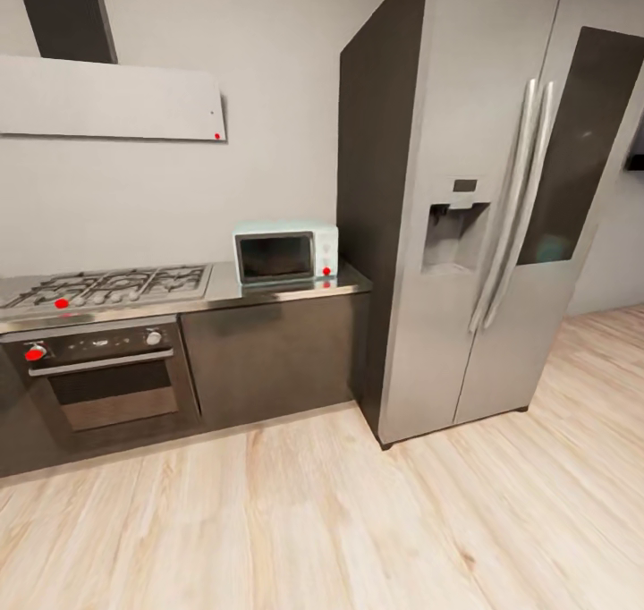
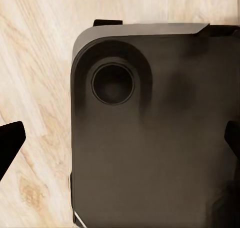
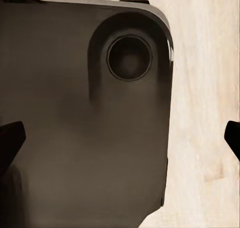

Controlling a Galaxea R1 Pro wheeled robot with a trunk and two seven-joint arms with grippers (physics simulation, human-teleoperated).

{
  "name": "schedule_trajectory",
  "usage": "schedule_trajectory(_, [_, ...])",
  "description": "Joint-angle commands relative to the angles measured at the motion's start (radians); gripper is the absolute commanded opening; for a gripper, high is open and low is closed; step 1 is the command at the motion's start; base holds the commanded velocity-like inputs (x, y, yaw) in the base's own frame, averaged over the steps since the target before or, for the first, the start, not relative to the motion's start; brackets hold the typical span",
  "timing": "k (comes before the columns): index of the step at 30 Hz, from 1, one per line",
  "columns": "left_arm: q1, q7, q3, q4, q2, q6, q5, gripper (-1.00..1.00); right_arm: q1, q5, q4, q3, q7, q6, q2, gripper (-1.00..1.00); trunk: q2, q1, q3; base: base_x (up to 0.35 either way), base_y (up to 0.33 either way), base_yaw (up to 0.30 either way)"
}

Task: In the kitchen, take the popcorn bag from the countertop, put it into the microwave, and heat it until the popcorn is cooked so the cooked popcorn ends up inside the bag.

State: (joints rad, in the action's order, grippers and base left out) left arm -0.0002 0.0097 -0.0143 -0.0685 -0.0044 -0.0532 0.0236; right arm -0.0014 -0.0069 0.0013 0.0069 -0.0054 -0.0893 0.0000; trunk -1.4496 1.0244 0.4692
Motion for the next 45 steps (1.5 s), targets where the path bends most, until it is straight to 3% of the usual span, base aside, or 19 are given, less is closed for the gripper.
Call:
schedule_trajectory(1, [0.000, 0.001, -0.001, -0.001, 0.000, -0.002, 0.002, 1.00, 0.000, -0.001, 0.000, 0.001, -0.001, -0.003, 0.000, 1.00, 0.000, 0.001, 0.001, 0.322, -0.152, 0.263])
schedule_trajectory(36, [-0.001, 0.001, -0.001, -0.001, 0.000, -0.004, 0.002, 1.00, 0.000, -0.001, 0.000, 0.001, -0.001, -0.004, 0.000, 1.00, 0.000, 0.001, 0.001, 0.322, -0.152, 0.269])
schedule_trajectory(45, [0.000, 0.001, -0.003, -0.001, 0.000, -0.005, 0.002, 1.00, 0.000, 0.000, 0.000, 0.001, -0.001, -0.004, -0.002, 1.00, 0.000, 0.001, 0.001, 0.322, -0.152, 0.058])
